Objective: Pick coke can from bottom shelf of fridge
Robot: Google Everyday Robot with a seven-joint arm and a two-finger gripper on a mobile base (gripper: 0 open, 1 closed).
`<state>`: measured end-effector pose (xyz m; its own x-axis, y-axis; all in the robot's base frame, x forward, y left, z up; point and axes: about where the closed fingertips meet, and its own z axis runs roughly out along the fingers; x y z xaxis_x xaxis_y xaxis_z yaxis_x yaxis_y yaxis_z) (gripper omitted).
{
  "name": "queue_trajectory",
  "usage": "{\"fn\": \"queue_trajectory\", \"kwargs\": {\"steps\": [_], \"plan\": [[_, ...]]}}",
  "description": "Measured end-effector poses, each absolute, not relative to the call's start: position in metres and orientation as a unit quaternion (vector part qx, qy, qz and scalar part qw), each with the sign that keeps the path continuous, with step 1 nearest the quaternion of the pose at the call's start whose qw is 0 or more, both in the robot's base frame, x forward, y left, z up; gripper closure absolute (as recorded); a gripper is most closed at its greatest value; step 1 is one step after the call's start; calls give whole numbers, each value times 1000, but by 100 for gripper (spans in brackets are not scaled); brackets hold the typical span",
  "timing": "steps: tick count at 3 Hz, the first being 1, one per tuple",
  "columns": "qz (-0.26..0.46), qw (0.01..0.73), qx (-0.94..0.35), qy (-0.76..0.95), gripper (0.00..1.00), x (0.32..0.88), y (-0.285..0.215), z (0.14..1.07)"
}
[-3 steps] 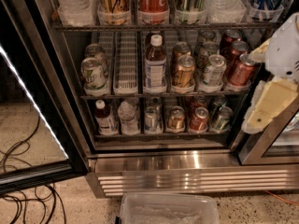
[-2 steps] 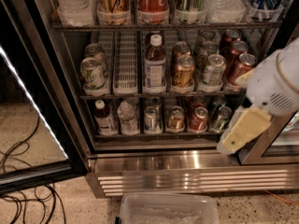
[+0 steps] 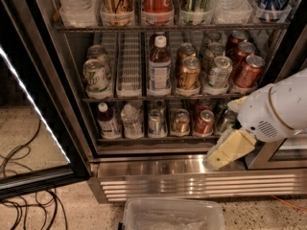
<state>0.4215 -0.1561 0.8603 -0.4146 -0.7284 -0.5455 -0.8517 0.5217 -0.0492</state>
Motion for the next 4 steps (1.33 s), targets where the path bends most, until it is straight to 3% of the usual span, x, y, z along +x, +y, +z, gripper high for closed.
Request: {"fn": "queue_trajectory", "kwargs": {"steps": [2,4], "plan": [[131,273,-451,840,0,432,-148,836],[238,270,-311,880,0,398,-92,707]]}}
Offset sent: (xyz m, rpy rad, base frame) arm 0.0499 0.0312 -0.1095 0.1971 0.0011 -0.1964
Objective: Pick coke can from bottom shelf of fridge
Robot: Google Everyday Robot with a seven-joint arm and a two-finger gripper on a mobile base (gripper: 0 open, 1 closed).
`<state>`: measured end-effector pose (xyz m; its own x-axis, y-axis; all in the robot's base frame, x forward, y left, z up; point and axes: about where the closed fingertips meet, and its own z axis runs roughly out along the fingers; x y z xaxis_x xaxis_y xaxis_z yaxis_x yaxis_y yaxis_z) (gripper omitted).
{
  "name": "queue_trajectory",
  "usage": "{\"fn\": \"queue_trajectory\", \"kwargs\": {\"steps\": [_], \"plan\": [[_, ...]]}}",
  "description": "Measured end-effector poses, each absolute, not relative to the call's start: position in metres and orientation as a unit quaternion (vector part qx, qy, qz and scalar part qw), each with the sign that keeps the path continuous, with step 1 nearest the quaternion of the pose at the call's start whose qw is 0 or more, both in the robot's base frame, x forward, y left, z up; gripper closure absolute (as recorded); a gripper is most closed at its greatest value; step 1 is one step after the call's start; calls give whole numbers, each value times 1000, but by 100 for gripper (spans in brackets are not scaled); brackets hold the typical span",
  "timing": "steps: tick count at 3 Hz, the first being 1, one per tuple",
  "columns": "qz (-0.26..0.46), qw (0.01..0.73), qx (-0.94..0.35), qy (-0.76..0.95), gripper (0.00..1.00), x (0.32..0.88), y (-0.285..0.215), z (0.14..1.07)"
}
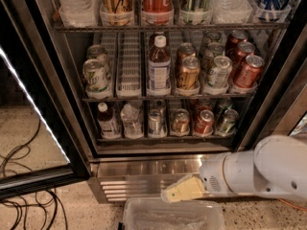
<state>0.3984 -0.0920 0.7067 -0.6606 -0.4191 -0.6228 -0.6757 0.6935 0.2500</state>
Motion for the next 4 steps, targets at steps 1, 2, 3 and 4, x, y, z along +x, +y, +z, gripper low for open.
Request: {"fn": "queue_trajectory", "kwargs": {"steps": [1,2,3,4], "plan": [[222,291,-300,881,0,408,-92,702],[222,291,-300,881,0,408,-92,703],[221,317,-284,878,0,420,-94,691],[212,365,-244,873,0,432,-103,667]]}}
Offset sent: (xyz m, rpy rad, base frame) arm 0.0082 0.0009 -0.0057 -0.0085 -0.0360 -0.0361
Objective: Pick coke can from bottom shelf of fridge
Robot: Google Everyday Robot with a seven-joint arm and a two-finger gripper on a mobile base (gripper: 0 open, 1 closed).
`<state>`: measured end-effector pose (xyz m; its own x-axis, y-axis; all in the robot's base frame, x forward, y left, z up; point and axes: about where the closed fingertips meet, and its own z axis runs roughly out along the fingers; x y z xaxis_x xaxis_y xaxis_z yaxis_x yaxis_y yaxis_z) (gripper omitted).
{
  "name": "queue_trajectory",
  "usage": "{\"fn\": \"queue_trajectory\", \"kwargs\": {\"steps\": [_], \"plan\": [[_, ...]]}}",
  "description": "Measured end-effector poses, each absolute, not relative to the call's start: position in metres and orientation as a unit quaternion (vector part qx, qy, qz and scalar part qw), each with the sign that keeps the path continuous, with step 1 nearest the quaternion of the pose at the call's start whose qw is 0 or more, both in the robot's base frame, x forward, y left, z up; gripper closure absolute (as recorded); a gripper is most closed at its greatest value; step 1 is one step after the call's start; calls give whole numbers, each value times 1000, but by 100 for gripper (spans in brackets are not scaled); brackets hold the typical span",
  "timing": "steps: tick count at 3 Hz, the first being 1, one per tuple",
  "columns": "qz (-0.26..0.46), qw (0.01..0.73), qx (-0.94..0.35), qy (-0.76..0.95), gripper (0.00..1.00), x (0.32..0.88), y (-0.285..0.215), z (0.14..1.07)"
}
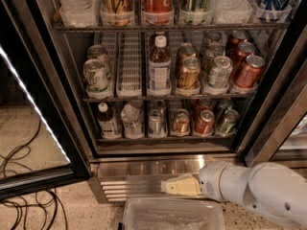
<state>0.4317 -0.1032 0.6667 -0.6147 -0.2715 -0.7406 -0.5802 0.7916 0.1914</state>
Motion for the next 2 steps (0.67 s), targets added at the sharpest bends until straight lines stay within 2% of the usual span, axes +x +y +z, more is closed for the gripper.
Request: {"fn": "queue_trajectory", "kwargs": {"steps": [2], "plan": [[144,439,-176,869,0,461,-146,662]]}}
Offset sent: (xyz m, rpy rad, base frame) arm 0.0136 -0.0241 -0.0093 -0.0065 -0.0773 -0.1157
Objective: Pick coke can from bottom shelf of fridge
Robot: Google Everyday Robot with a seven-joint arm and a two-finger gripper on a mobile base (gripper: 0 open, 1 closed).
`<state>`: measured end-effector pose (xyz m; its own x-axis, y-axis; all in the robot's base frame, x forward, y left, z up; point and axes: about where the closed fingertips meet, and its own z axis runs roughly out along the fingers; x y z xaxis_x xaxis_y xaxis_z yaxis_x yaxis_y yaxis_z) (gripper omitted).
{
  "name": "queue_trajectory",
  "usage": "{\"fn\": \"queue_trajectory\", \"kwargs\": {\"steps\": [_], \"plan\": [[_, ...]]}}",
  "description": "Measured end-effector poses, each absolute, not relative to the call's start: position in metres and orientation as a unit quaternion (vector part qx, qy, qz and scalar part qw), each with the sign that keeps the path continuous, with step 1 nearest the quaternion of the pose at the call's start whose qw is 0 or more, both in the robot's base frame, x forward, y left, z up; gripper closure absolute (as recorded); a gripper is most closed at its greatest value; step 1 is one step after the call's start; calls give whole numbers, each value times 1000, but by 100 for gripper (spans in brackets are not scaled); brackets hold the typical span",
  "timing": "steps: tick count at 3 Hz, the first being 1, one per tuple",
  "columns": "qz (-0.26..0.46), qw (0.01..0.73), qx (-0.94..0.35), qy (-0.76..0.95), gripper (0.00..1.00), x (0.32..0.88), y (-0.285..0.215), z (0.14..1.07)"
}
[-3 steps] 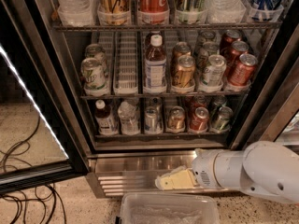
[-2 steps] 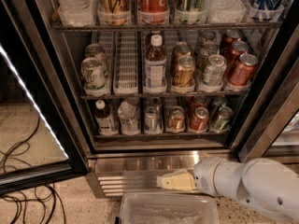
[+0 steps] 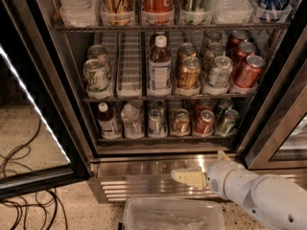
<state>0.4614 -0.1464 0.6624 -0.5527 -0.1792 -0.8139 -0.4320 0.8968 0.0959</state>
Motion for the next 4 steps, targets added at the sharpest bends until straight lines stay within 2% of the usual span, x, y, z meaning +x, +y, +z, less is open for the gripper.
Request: {"fn": "queue_trajectory", "kwargs": {"steps": [2,4], "plan": [[149,449,-173,864,0,467,-146,663],[140,526,-123,830,0,499,-166,672]]}}
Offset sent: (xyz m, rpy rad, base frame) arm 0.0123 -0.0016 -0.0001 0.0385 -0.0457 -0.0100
